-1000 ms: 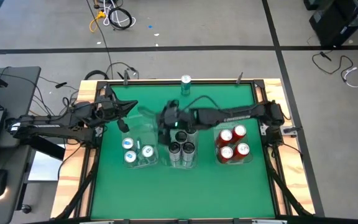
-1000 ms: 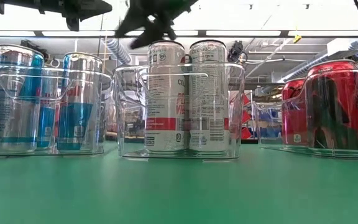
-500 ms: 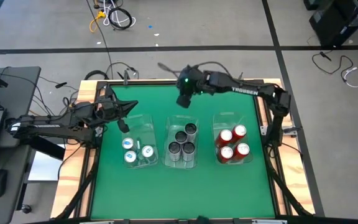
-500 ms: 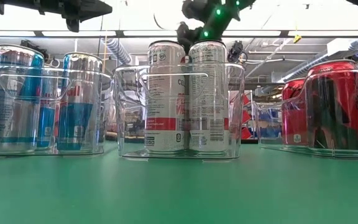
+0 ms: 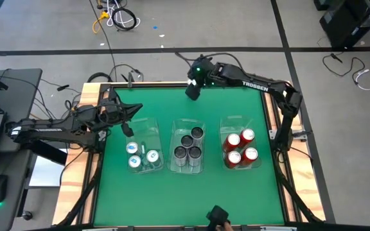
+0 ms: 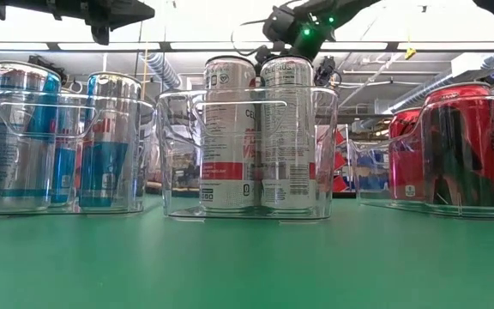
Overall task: Sort soda cans
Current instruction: Put the blue soda can into the left transparent bin
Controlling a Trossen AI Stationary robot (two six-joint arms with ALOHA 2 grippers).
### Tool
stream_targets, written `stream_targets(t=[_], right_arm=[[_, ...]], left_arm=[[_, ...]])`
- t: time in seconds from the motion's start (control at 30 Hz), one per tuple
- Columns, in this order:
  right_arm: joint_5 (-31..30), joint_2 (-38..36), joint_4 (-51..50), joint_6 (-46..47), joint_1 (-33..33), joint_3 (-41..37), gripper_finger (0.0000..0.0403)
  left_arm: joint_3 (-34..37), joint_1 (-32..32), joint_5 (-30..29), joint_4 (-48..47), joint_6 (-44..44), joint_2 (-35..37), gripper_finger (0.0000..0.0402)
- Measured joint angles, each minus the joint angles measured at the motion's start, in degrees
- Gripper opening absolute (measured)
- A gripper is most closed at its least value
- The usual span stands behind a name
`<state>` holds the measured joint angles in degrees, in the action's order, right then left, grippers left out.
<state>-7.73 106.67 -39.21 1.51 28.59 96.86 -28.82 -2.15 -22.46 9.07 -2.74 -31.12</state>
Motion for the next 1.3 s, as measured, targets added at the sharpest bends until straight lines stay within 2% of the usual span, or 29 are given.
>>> stream_targets(t=[0.13, 0.23, 0.63, 0.83, 1.0, 1.07, 1.3], right_arm=[[0.5, 0.6, 1.8, 1.4, 1.2, 0.0, 0.0323], [1.3, 2.2, 2.9, 1.4, 1.8, 0.0, 0.0345], [-0.9, 8.8, 5.3, -0.1, 4.4, 0.0, 0.0346], [0.8, 9.3, 5.7, 0.4, 4.9, 0.0, 0.0321], [7.2, 9.6, 5.8, 0.4, 5.0, 0.0, 0.0250], [7.8, 9.6, 6.0, 0.1, 4.9, 0.0, 0.0221], [8.0, 9.2, 3.5, -1.5, 3.8, 1.6, 0.0219]], left_arm=[[0.0, 0.0, 0.0, 0.0, 0.0, 0.0, 0.0005], [0.0, 0.0, 0.0, -0.1, 0.0, 0.0, 0.0005], [0.0, 0.0, 0.0, -1.2, 0.0, 0.0, 0.0005], [0.0, 0.0, 0.0, -1.3, 0.0, 0.0, 0.0005], [0.0, 0.0, 0.0, -1.3, 0.1, 0.0, 0.0005], [0.0, 0.0, 0.0, -1.3, 0.2, 0.0, 0.0005], [0.0, 0.0, -0.2, -1.3, 0.3, 0.0, 0.0005]])
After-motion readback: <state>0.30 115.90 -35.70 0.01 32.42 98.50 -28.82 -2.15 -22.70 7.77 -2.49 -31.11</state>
